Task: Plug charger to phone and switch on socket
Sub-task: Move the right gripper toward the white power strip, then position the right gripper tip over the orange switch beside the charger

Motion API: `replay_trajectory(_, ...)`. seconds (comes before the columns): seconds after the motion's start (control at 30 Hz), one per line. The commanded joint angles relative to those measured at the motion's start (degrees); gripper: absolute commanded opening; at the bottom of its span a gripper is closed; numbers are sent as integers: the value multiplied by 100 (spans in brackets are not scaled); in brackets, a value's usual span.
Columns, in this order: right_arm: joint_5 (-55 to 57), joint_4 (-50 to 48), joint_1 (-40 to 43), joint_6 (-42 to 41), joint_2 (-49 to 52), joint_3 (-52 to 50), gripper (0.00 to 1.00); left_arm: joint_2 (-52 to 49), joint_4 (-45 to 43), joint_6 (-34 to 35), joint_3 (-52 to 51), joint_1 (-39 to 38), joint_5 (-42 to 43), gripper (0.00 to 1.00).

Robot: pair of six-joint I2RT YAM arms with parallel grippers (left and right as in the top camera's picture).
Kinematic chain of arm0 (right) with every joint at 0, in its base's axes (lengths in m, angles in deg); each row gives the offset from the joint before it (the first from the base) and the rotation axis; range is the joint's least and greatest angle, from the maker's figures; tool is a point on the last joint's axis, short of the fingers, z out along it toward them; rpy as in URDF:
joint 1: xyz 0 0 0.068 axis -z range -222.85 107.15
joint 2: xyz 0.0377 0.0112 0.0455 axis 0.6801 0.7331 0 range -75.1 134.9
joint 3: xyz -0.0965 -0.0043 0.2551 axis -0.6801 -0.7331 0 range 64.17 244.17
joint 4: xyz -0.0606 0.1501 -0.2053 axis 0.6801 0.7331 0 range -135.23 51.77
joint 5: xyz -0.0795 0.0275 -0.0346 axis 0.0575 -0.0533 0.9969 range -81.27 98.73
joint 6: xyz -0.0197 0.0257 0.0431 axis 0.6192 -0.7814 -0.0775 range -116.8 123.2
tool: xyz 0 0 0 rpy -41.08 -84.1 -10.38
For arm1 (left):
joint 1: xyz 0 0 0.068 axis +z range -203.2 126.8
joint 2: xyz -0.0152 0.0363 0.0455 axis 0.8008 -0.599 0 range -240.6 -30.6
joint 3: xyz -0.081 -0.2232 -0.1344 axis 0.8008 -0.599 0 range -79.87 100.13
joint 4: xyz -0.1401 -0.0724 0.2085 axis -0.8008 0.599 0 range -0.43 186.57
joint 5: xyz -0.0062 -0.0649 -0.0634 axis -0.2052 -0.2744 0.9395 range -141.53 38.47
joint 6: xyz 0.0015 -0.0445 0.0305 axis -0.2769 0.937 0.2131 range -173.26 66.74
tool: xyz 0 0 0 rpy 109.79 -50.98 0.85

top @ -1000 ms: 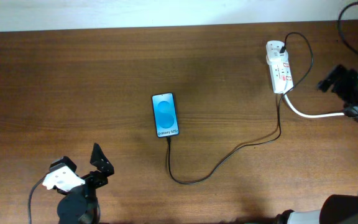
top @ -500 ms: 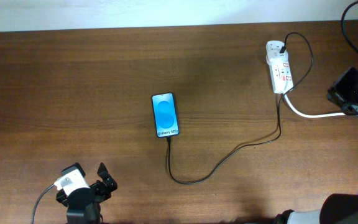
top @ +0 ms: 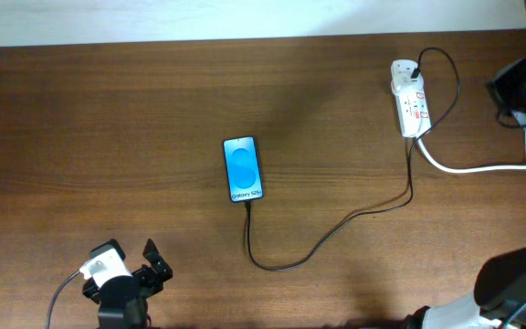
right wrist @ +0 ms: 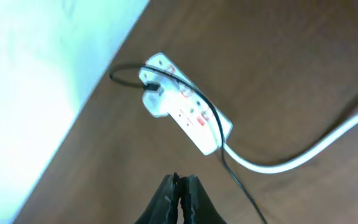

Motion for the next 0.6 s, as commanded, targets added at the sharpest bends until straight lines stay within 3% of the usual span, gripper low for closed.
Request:
replay_trajectory(0.0, -579, -557, 302, -669, 566, 81, 4, 17, 7, 11, -7, 13, -61, 99)
replay_trajectory(0.13, -1578, -1099, 846, -990, 1451, 83, 4, 17, 7, 11, -7, 13, -61, 99)
replay_trajectory(0.23, -1674, -1187, 866, -981, 2079, 83, 4, 17, 7, 11, -7, 13, -59, 99)
replay_trajectory(0.33, -2450, -1672, 717, -988, 2741, 81, 4, 17, 7, 11, -7, 13, -61, 99)
replay_trajectory(0.57, -2413, -1993, 273, -1220, 2931, 81, 4, 17, 7, 11, -7, 13, -61, 99)
